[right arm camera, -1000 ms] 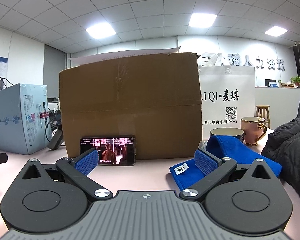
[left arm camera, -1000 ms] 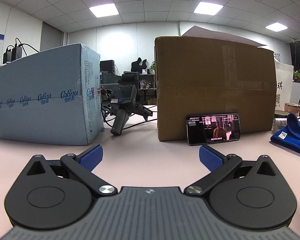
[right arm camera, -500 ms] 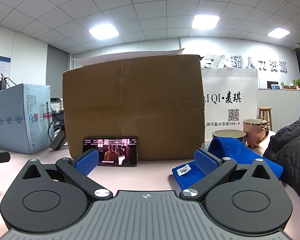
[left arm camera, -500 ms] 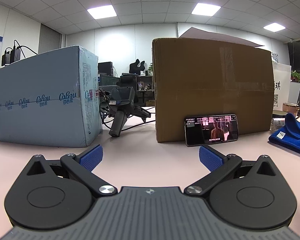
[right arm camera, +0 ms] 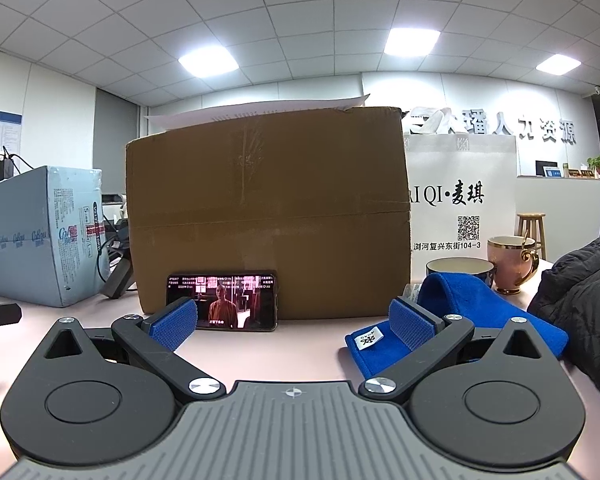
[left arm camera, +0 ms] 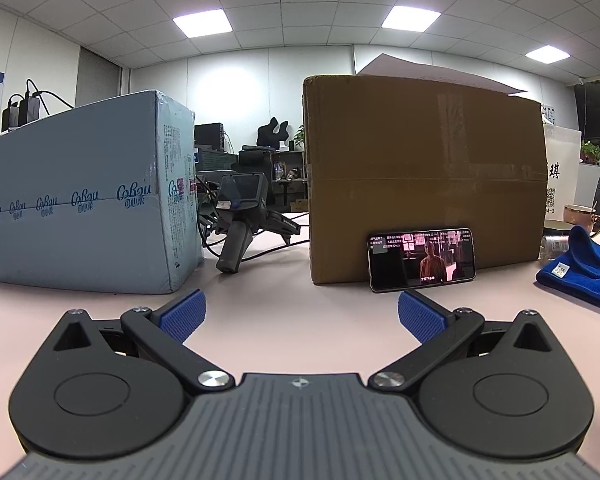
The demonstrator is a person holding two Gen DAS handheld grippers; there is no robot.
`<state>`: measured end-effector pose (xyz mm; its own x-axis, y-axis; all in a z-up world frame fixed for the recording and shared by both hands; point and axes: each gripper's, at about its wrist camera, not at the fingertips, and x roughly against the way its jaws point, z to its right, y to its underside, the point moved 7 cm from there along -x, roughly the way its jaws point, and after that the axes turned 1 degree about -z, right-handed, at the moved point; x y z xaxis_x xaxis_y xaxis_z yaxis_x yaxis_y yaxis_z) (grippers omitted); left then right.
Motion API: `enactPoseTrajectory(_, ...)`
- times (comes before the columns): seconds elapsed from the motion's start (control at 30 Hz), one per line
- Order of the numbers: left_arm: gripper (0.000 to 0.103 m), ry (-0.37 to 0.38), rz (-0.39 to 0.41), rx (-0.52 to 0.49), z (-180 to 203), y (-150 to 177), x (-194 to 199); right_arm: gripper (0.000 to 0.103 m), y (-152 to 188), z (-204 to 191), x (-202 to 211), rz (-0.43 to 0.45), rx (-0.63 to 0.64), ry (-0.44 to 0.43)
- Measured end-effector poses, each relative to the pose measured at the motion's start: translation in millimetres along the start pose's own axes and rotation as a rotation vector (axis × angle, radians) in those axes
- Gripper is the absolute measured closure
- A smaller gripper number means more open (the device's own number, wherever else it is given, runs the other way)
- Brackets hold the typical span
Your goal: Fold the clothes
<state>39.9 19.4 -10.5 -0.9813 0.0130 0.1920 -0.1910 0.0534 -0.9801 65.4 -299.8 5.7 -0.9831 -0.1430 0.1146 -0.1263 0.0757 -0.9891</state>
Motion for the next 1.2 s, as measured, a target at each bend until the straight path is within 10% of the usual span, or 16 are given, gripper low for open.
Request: enactPoseTrajectory(1.2,0.0,0.007,-0.001,-0.004,1.6,-0.1,-0.5,0.0,2.5,-3.3,2.2,-0.014,0.003,-0.004)
